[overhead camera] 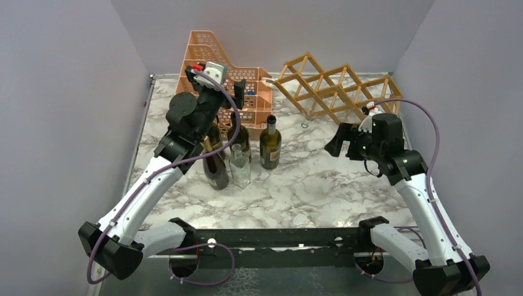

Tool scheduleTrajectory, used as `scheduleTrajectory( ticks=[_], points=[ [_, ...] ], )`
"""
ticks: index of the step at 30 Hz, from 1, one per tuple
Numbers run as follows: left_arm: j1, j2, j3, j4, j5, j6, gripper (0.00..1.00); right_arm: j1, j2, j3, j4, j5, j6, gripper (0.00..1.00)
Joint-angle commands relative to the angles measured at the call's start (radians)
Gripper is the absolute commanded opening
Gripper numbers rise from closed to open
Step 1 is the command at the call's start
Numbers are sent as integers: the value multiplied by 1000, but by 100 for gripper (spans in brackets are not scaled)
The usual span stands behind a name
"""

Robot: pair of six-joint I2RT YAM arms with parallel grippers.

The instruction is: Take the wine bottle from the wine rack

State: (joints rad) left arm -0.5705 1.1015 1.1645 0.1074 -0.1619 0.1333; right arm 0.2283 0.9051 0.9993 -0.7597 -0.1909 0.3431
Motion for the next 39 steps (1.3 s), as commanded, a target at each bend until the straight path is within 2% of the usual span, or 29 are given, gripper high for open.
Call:
scheduleTrajectory(
  ticks=[1,9,15,22,30,39],
  points=[
    [90,-39,-45,137,64,-47,99,5,28,-47,130,126,65,99],
    [109,-146,-212,242,-4,32,99,3,112,-87,319,295,121,100],
    [109,-211,-310,330,-59,116,99,-3,206,-78,478,367,116,99],
    [109,-257,-368,397,-142,202,99,-56,335,-65,652,312,107,94],
    [105,-265,-420,469,-158,234,99,-105,477,-28,752,272,119,76],
    [95,-266,-446,506,-158,243,99,-149,572,-19,829,283,101,73]
  ],
)
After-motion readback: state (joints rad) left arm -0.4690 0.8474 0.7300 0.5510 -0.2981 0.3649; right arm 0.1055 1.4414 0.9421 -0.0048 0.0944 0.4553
